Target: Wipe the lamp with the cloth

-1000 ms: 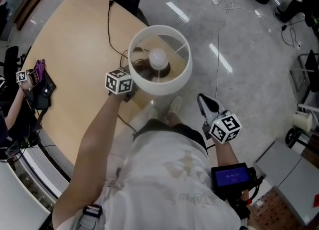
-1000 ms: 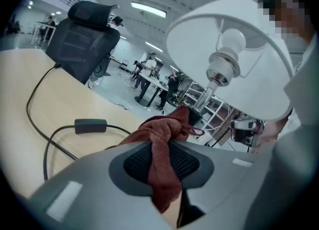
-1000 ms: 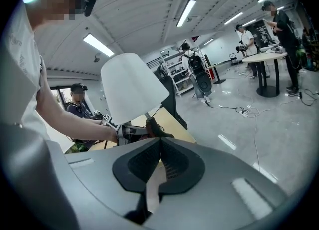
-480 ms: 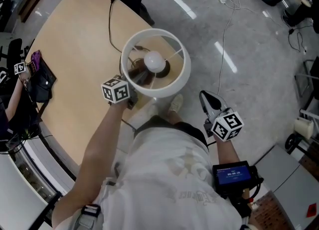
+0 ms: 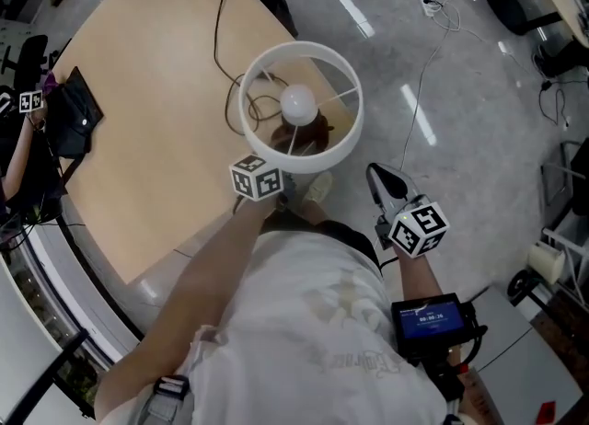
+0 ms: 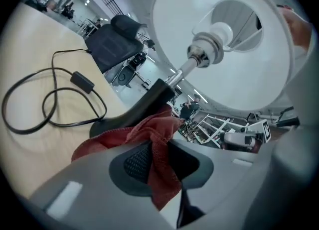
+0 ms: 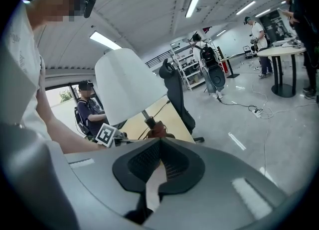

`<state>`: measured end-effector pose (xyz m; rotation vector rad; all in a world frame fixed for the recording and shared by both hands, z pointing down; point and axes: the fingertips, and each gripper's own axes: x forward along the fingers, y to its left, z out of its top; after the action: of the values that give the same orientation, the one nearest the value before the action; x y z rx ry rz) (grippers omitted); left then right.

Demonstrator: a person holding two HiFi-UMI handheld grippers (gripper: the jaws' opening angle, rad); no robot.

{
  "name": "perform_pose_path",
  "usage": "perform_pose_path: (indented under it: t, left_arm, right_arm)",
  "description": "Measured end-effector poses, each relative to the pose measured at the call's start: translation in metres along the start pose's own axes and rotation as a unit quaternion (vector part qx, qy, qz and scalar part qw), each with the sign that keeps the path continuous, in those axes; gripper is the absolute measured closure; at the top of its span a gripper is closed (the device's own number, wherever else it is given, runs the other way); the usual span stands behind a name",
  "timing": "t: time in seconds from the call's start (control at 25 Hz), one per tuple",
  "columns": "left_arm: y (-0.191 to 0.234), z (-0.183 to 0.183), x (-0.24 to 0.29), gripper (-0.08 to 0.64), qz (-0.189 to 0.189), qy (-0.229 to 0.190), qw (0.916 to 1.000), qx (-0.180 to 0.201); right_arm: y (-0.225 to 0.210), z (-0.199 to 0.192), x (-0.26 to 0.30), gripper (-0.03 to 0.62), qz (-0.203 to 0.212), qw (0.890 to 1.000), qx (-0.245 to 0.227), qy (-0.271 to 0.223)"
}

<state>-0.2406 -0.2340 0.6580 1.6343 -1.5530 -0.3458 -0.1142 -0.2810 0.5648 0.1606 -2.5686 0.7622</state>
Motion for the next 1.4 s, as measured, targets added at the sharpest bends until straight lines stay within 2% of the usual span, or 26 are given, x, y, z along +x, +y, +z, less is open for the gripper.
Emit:
perform_pose_path:
  t: [0.28,0.4,0.6,0.76,0.92,1.12,1.4]
  left_arm:
    - [-0.018,-0.03,0.005,0.472,-0.014,0.041,0.9977,0.053]
    - [-0.014,-0.024,-0.012,0.472,0.008,0.052,0.9949,0.086]
    - [-0.018,-0.024,-0.075,0.472,0.054,0.06,0.9878,0.133]
    - [-0.035,-0.013,-0.099,0.471,0.078,0.051,0.9798,0.177]
    - [-0.054,-0.005,-0.117,0.471,0.092,0.035,0.9762,0.193]
    - [-0.083,-0.004,-0.15,0.471,0.082,-0.001,0.9738,0.212]
    - [-0.106,0.03,-0.186,0.469,0.074,-0.058,0.9662,0.24]
  right_arm:
    - [-0.028,0.001,-0.007,0.578,0.004,1.0,-0.006,-0.008]
    - [-0.033,0.011,0.009,0.578,0.019,1.0,-0.006,-0.017]
    - [-0.007,0.0,0.014,0.578,0.031,0.999,-0.003,-0.017]
    - [0.001,0.008,0.007,0.578,0.044,0.998,-0.023,-0.035]
    - [0.004,0.017,-0.006,0.578,0.033,0.998,-0.023,-0.054]
    - [0.03,0.003,-0.031,0.578,0.015,0.997,-0.033,-0.063]
    - [0.069,0.01,-0.049,0.58,0.0,0.992,-0.061,-0.112]
